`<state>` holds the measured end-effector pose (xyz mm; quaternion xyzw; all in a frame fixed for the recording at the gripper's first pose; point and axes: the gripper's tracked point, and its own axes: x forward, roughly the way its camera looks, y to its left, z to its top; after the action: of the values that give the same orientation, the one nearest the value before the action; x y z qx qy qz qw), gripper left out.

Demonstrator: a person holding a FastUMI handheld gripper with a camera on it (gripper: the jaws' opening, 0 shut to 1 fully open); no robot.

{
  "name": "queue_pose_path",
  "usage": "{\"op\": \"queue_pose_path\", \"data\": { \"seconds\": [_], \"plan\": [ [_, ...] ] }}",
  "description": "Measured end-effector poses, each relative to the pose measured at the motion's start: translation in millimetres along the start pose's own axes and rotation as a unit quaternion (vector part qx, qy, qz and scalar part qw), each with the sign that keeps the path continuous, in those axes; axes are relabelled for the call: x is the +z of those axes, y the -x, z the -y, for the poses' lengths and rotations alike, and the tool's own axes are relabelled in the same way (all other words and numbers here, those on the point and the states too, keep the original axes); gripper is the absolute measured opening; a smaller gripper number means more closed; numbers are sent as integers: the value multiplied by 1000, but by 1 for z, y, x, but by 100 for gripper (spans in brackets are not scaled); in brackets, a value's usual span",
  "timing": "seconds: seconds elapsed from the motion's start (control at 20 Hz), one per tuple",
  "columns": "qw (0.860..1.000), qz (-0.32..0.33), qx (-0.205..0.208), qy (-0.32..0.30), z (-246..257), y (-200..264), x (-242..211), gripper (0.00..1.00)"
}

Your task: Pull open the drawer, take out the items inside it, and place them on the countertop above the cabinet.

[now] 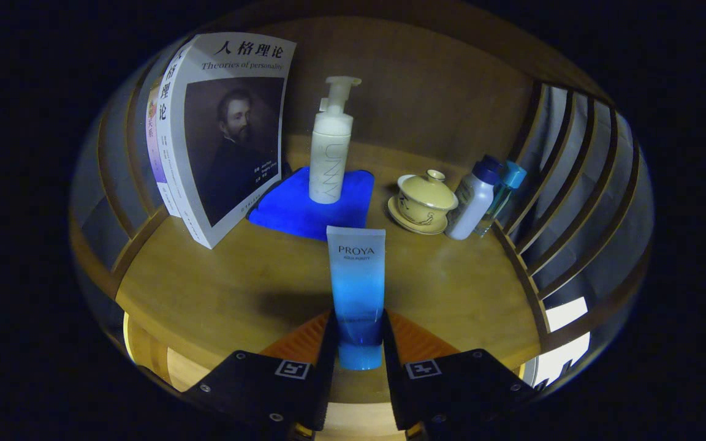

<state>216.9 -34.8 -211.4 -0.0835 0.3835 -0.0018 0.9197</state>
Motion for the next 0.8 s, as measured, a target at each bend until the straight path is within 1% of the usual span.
{"op": "queue_pose_path", "data": {
  "seconds": [0.25, 0.4, 0.55, 0.6, 0.8],
  "plan": [
    [1000, 12, 2, -1, 0, -4, 4, 46],
    [1000, 26, -5, 3, 2, 4, 3, 68],
    [998, 49, 31, -39, -14, 22, 1, 91],
    [995, 69, 39, -64, -17, 33, 4, 94],
    [980, 139, 49, -134, -13, 84, 7, 95]
  ]
}}
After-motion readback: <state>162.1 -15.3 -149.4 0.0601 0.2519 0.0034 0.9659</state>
